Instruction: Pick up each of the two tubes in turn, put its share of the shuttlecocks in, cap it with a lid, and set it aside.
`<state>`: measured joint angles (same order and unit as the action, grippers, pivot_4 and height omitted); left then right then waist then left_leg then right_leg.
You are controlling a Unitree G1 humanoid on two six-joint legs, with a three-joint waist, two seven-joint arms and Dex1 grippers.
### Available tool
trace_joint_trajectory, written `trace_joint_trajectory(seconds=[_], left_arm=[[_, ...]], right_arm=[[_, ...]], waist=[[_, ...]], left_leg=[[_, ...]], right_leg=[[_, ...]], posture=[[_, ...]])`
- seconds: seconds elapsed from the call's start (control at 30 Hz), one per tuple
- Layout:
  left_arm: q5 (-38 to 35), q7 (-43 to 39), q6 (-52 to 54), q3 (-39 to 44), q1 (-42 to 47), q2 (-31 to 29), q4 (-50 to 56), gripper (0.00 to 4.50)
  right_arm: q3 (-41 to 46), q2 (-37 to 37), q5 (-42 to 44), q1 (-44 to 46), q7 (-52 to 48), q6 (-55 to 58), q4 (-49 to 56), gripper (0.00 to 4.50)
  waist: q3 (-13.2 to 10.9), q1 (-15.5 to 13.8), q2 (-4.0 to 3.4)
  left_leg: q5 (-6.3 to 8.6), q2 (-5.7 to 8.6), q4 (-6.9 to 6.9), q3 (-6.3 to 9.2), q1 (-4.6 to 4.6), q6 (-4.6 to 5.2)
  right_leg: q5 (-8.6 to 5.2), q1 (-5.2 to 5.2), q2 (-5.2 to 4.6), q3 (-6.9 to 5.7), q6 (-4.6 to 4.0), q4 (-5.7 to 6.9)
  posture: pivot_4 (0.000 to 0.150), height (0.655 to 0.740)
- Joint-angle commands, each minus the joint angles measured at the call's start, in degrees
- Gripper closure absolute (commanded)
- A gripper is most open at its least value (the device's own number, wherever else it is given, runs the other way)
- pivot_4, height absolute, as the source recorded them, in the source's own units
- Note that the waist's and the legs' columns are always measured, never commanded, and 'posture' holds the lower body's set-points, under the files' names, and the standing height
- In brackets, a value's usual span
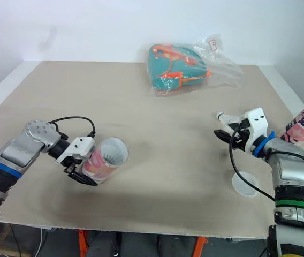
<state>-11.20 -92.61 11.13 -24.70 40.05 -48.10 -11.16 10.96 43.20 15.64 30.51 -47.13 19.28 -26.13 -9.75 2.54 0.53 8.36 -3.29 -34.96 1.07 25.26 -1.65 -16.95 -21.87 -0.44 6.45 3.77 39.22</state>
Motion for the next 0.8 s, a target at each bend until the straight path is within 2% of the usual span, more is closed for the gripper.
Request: trace_joint_trajectory(seconds=[0.03,0.4,0.53,0.67,0.73,0.8], left_arm=[[0.9,0.1,0.1,-0.3,-0.5,0.7,0.2,1.43],[1.0,0.1,1.0,0.8,-1.4,0.1,1.4,1.43],[0.8,0.1,1.3,0.7,-1.4,-0.2,2.1,1.43],[0.5,0.1,2.2,0.9,-1.5,-0.5,3.2,1.43],[0.5,0.1,2.4,1.0,-1.7,-0.7,3.5,1.43],[0.6,0.1,2.7,1.2,-2.1,-0.9,3.8,1.43]], right_arm=[[-0.6,-0.1,-1.9,3.1,1.9,-1.7,-2.4,1.22],[-2.5,-2.8,-5.7,11.4,3.9,-5.7,-14.4,1.22],[-5.1,-4.6,-10.4,17.0,9.5,-7.3,-24.6,1.22],[-5.6,-5.1,-12.4,22.0,13.6,-6.2,-32.4,2.44],[-5.6,-5.1,-12.5,22.7,13.1,-7.1,-32.8,3.63],[-5.5,-5.0,-12.3,23.0,11.6,-8.0,-31.4,4.04]], waist=[[0.0,0.0,0.00],[0.0,0.1,-0.01],[0.0,0.2,0.00],[0.0,0.2,0.00],[0.0,0.1,0.01],[0.0,0.2,0.00]], left_leg=[[0.00,0.00,0.00,0.01,0.00,0.00],[0.00,0.02,0.00,0.00,-0.01,0.00],[0.00,0.02,0.01,-0.01,-0.01,0.00],[0.00,0.03,0.03,0.00,0.00,0.00],[0.00,0.04,0.09,0.01,0.00,0.00],[0.00,0.04,0.13,0.00,0.00,0.00]], right_leg=[[0.00,0.00,0.00,0.00,0.00,0.00],[0.01,0.00,0.00,0.03,-0.02,0.00],[0.03,0.01,0.00,0.03,-0.05,0.00],[0.10,-0.01,0.00,0.03,-0.23,0.00],[0.07,-0.01,-0.01,0.02,-0.25,-0.03],[0.06,-0.03,-0.01,0.02,-0.26,-0.03]], posture=[[0.150,0.7400],[0.150,0.7400],[0.150,0.7400],[0.150,0.7400],[0.150,0.7400],[0.150,0.7400]])
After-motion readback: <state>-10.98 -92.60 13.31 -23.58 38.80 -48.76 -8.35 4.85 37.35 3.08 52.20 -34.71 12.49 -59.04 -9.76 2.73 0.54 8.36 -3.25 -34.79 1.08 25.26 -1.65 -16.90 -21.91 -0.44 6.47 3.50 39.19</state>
